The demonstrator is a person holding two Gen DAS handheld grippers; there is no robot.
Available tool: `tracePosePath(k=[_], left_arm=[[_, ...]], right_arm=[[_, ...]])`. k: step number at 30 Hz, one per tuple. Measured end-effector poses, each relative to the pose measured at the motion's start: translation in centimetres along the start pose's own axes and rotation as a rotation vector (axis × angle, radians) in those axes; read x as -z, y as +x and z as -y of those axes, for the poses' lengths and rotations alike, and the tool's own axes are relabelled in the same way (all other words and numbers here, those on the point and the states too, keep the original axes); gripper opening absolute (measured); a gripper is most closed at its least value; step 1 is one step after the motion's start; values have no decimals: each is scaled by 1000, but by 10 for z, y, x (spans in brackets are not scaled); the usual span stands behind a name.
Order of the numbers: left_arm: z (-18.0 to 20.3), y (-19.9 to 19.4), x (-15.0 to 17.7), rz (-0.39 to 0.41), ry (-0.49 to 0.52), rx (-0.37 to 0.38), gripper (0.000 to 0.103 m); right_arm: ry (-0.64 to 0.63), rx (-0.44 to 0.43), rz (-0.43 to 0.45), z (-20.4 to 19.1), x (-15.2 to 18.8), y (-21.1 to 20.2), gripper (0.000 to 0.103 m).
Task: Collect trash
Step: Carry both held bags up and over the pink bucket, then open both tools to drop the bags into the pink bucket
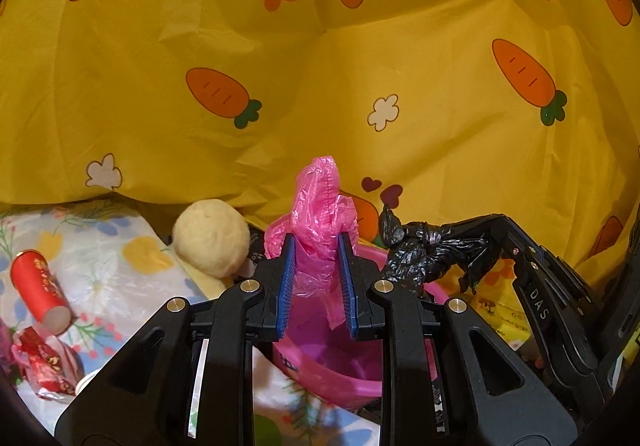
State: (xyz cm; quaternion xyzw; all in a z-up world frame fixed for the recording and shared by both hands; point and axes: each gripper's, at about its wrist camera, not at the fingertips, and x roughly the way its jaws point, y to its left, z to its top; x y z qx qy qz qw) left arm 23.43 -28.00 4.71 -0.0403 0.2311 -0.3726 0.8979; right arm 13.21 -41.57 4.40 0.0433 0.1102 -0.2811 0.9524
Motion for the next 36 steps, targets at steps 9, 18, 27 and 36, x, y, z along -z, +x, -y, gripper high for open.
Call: tracePosePath(k=[9, 18, 27, 36], left_arm=[[9, 43, 14, -80, 36, 16, 21], [7, 65, 25, -149, 15, 39, 22], [-3, 61, 25, -144, -40, 42, 75], [-23, 29, 27, -79, -35, -102, 93]], right_arm=[[-8, 43, -46, 10, 10, 25, 3], [-1, 21, -90, 10, 20, 39, 3], [62, -37, -122, 15, 25, 47, 50], [55, -43, -120, 10, 31, 34, 75]])
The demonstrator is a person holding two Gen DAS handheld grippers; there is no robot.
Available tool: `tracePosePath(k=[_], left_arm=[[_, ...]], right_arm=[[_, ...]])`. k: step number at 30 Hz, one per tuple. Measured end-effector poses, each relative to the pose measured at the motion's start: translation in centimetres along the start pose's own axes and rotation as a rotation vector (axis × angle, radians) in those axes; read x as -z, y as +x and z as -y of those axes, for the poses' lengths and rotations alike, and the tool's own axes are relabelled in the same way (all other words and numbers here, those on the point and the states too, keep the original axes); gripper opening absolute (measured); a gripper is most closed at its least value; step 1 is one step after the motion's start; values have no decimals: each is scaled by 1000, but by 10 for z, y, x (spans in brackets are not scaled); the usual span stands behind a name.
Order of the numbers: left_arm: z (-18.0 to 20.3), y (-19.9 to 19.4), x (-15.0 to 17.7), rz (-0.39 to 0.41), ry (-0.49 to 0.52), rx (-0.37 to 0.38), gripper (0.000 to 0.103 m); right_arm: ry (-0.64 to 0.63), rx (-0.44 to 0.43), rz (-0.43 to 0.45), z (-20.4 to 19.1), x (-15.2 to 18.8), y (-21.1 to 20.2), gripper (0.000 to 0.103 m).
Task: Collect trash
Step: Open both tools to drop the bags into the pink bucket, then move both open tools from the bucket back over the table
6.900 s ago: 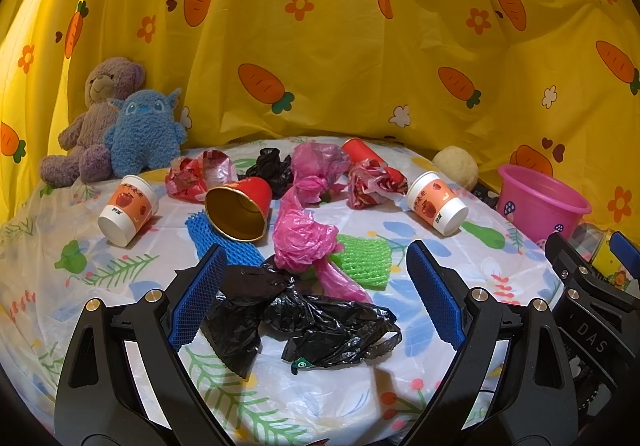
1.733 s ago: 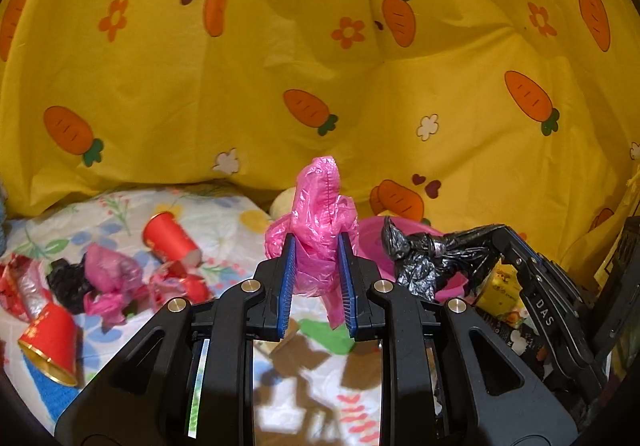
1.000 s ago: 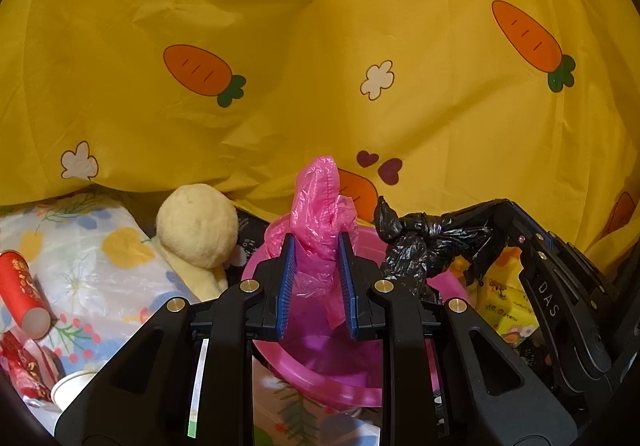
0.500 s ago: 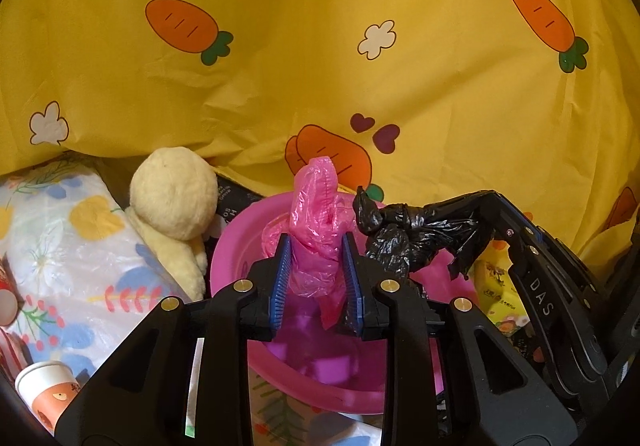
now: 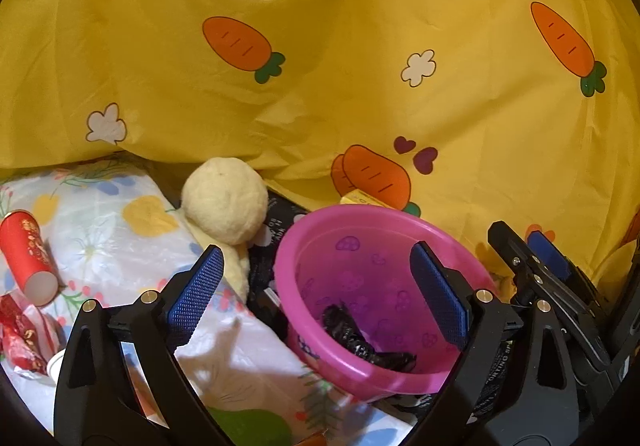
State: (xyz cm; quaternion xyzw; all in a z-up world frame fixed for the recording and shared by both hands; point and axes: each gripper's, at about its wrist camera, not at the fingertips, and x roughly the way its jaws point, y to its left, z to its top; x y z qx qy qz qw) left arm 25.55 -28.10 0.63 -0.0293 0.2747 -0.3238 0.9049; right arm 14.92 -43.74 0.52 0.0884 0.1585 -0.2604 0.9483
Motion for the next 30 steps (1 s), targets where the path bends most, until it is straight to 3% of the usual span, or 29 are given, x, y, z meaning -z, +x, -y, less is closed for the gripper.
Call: tracePosePath(k=[2, 11, 22, 30], left_arm=[[-6, -11, 3, 10, -3, -28, 94], [-32, -68, 24, 67, -13, -189, 97], [-61, -153, 56, 106, -51, -344, 97], [-96, -208, 88, 126, -116, -470, 97]], right_arm=[[-1, -5, -6, -2, 4, -3, 82], [-6, -58, -10, -21, 17, -33, 96], [-39, -140, 34, -65, 34, -95, 97], [-81, -236, 17, -102, 55, -127, 97]])
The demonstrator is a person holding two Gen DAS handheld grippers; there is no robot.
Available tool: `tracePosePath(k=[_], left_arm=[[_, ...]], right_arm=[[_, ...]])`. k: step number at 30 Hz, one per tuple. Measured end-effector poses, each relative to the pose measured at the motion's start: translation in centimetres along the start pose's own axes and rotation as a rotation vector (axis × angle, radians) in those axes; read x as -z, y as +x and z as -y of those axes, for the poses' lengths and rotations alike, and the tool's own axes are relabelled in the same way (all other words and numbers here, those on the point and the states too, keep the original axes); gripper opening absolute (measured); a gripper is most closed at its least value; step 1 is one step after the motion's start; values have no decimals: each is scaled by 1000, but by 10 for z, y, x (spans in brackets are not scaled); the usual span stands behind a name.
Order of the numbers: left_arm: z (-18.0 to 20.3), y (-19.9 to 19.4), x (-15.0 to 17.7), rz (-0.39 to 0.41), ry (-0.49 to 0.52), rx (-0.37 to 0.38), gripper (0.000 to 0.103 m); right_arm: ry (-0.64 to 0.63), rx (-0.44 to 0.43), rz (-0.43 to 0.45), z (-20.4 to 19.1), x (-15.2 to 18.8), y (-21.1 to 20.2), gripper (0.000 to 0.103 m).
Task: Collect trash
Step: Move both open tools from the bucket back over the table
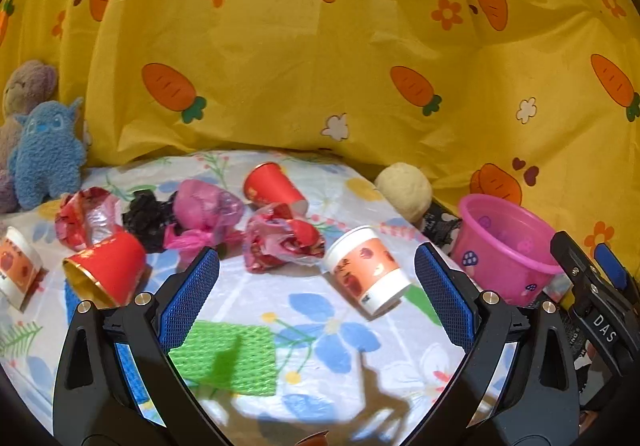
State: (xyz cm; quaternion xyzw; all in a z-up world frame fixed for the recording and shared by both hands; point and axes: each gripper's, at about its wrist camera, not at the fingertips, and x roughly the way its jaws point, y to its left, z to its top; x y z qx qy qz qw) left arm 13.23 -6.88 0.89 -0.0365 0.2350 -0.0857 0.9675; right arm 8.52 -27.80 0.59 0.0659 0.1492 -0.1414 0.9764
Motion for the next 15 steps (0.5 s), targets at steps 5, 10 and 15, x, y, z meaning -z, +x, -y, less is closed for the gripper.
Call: tracePosePath(k=[5, 10, 15], left_arm=[[-40, -16, 13, 15, -32, -90, 97], [-75, -26, 25, 16, -71, -164, 97], [-102, -30, 35, 9, -108, -198, 97]], right_arm=[[-36, -71, -25, -33, 14, -5, 97], [-62, -141, -56, -63, 26, -6, 97], [-92, -204, -94, -90, 38, -5, 97]])
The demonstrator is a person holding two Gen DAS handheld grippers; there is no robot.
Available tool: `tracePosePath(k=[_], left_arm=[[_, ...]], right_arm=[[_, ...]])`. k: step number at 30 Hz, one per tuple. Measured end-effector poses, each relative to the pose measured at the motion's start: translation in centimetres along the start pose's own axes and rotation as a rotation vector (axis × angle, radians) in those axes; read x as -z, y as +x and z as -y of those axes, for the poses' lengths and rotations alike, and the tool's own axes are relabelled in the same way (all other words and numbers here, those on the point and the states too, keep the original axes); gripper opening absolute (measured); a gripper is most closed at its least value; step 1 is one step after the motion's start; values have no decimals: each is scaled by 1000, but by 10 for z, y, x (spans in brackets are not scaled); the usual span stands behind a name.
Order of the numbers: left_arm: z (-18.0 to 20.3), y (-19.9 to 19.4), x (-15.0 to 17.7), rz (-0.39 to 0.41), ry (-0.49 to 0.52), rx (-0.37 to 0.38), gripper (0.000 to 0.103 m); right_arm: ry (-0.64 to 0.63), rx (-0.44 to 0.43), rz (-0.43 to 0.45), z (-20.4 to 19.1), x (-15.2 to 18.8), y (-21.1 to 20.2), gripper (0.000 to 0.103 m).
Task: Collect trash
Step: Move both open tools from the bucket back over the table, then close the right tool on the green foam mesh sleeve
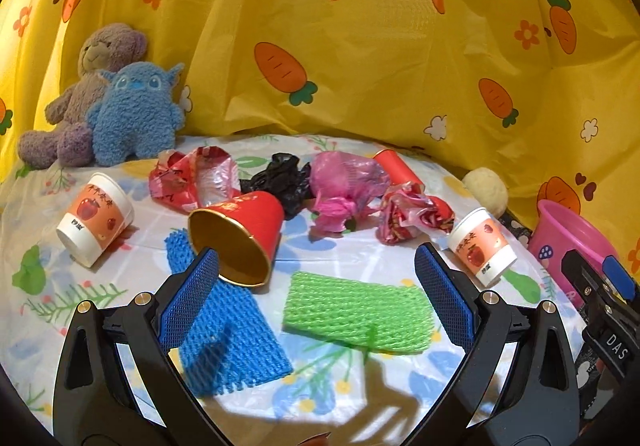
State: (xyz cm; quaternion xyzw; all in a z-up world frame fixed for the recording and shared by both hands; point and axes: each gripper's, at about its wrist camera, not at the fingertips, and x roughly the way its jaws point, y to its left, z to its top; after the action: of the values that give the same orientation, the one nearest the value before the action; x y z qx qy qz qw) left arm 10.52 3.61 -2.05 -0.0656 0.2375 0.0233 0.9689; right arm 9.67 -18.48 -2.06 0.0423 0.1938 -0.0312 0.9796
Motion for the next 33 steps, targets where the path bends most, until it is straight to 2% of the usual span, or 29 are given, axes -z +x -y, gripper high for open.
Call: tracePosePath(k=[6, 15, 18, 24, 25, 26, 29, 33], left_arm=[[-29, 3, 1, -8, -54, -39, 96], [-59, -9, -7, 46, -101, -115, 96], [-69, -9, -8, 50, -121, -128, 96], [-75, -11, -8, 54, -122, -131, 96], [-75, -11, -8, 54, -123, -132, 96], [-76, -11, -8, 53, -125, -131, 96], [-79, -8, -8, 46, -128, -126, 96], [-82, -6, -7, 38, -135, -119, 96]], right_arm=[[-47, -62, -55, -28, 14, 10, 97], [-126, -158, -156, -73, 25, 35, 97], [-125, -189, -232, -83, 28, 52, 97], [-112, -199, -356, -93, 31, 75, 90], [-117, -197, -371, -94, 33, 77, 87], [-123, -196, -388, -95, 34, 80, 79], [-135, -204, -429, -96, 38, 86, 68], [-141, -236, -457, -98, 39, 90, 57]])
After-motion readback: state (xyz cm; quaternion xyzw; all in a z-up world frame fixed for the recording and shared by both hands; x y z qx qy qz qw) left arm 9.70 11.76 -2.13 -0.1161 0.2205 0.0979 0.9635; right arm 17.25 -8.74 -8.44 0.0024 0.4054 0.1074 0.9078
